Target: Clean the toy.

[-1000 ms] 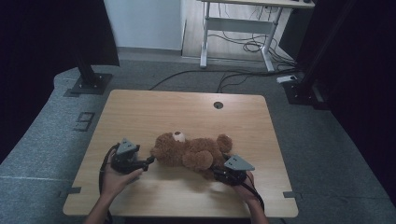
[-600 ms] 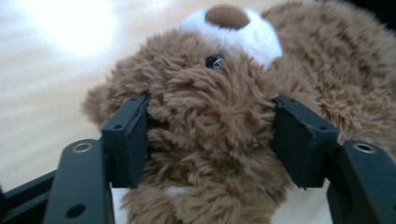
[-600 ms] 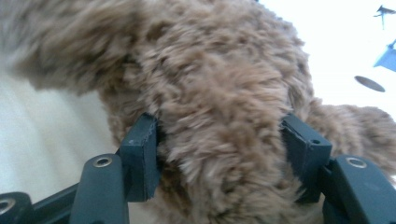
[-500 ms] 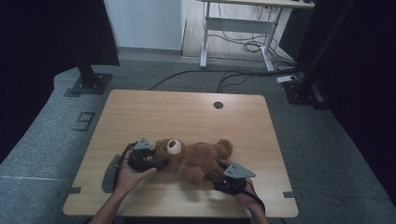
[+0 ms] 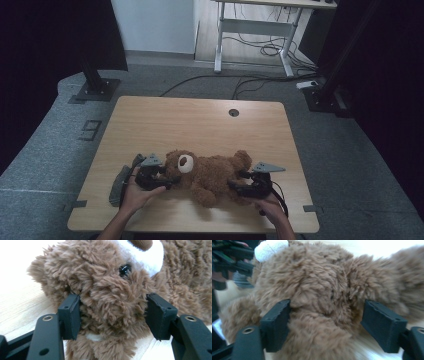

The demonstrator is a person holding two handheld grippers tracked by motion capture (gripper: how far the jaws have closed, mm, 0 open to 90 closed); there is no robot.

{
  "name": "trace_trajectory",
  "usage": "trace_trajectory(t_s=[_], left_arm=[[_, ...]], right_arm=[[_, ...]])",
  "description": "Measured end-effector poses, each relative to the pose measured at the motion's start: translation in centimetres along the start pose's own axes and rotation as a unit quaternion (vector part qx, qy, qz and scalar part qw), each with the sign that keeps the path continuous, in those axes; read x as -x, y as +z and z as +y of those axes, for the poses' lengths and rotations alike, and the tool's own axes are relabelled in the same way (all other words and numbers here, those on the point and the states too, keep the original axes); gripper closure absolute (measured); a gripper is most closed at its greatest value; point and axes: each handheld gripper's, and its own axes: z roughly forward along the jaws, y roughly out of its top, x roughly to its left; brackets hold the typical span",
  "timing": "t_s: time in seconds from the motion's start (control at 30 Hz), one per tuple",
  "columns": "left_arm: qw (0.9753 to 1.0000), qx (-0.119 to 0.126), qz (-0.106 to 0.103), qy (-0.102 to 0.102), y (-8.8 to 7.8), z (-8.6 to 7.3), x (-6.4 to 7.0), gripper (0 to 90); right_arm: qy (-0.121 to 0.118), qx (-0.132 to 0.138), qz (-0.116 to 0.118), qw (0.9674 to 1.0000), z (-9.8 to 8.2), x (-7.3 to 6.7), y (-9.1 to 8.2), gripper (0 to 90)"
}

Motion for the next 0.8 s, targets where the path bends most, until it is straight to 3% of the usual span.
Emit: trace_trajectory(t_s=[0.07,0.13,0.23,0.37,0.47,0.6,0.8], left_arm=[[1.0,-0.001,-0.001,0.0,0.3,0.0,0.0,36.9],[1.0,0.0,-0.001,0.0,0.6,0.0,0.1,38.5],[0.9998,0.005,0.011,0.012,0.9,0.2,0.7,42.8],[0.9992,0.032,0.02,0.013,0.6,0.1,0.7,52.9],[0.9985,0.047,0.025,0.01,0.4,0.0,0.5,56.3],[0.9974,0.065,0.029,0.008,0.3,0.8,0.2,57.1],[0.9957,0.086,0.033,0.008,0.8,3.9,-0.8,57.8]], right_arm=[[0.012,-0.012,0.021,0.9996,0.0,0.1,0.9,24.3],[0.01,-0.025,0.047,0.9985,-0.1,-0.1,1.8,28.8],[-0.021,-0.026,0.047,0.9983,0.0,-1.0,2.3,40.3],[-0.077,0.0,0.031,0.9965,0.0,-2.1,2.0,52.9],[-0.118,0.025,0.008,0.9926,0.2,-2.6,1.8,56.5],[-0.139,0.046,-0.007,0.9892,0.8,-2.3,2.0,57.3],[-0.145,0.072,-0.028,0.9865,2.8,-0.6,2.2,57.1]])
